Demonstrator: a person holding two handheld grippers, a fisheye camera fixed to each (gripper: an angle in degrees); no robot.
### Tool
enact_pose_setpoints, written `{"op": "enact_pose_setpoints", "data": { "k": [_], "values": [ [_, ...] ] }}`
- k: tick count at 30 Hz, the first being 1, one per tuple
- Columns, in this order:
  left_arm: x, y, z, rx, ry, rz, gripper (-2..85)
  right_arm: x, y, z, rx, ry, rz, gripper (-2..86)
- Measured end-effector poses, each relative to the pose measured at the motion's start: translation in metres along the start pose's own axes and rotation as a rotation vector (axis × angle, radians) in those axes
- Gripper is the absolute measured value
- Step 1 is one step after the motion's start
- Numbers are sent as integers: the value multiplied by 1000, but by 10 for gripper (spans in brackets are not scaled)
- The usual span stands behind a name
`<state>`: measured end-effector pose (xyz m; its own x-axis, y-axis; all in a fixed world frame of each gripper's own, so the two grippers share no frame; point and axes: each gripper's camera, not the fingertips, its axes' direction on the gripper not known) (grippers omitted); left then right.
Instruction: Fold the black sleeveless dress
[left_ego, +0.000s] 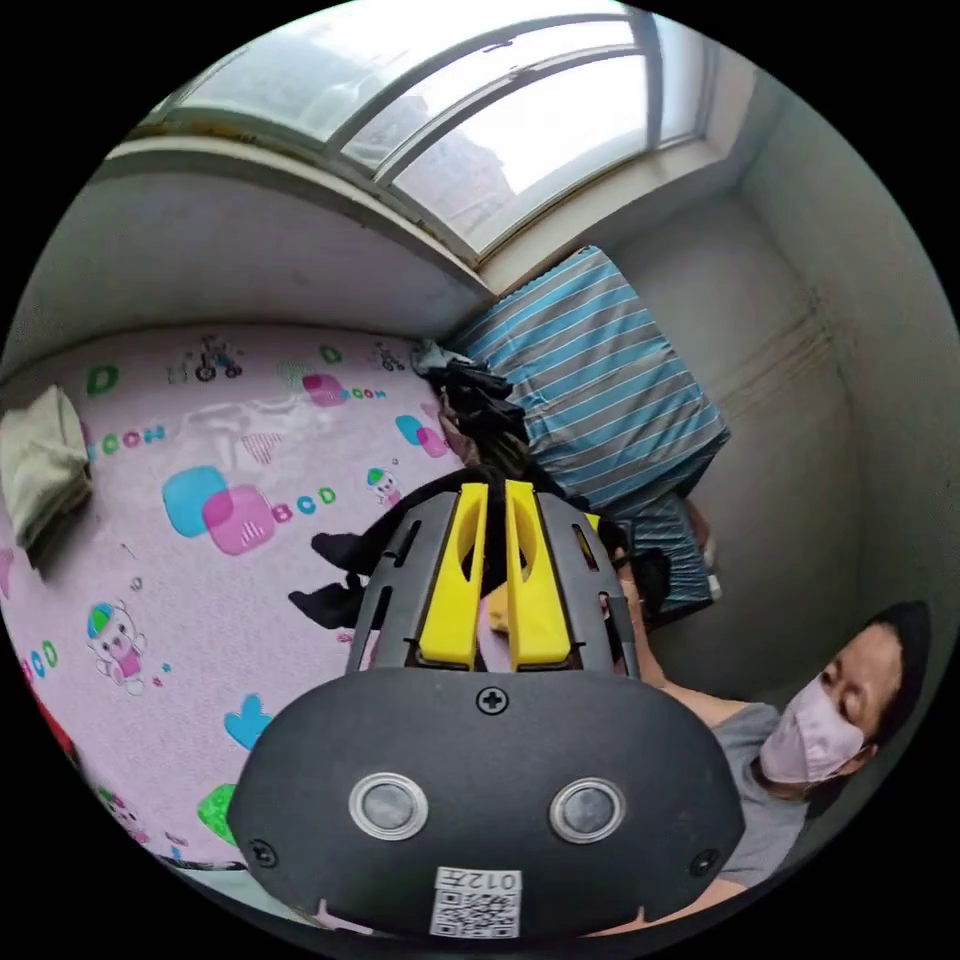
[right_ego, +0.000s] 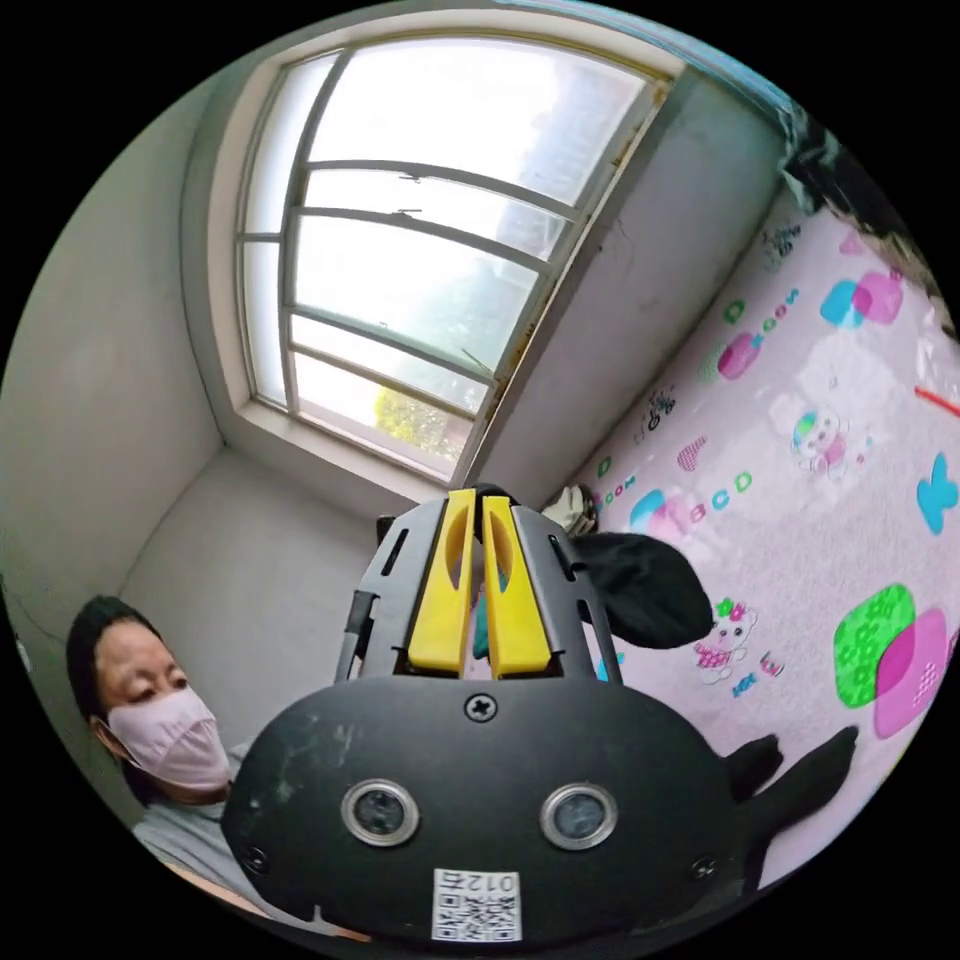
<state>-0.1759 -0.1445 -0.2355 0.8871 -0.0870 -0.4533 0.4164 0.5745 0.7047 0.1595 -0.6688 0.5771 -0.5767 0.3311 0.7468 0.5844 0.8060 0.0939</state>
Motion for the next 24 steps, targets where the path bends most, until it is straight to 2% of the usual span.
{"op": "enact_pose_setpoints", "data": {
  "k": [3,6,10,18,24],
  "values": [
    [4,23,1,-36,-61,3,16,-9,7,-11,1,38,-74,-10],
    [-12,47,6,-47,29,-75,18,9,10,-19,14,-11,23,-10],
    [-24,53,13,-49,36,-100,18,18,2,-14,16,17,25,-10],
    [-133,-14,54,17,158,-401,19,94,-91,53,-77,178,178,-10],
    [-125,-82,49,77,125,-301,19,54,-183,110,-199,327,-47,-10]
  ]
}}
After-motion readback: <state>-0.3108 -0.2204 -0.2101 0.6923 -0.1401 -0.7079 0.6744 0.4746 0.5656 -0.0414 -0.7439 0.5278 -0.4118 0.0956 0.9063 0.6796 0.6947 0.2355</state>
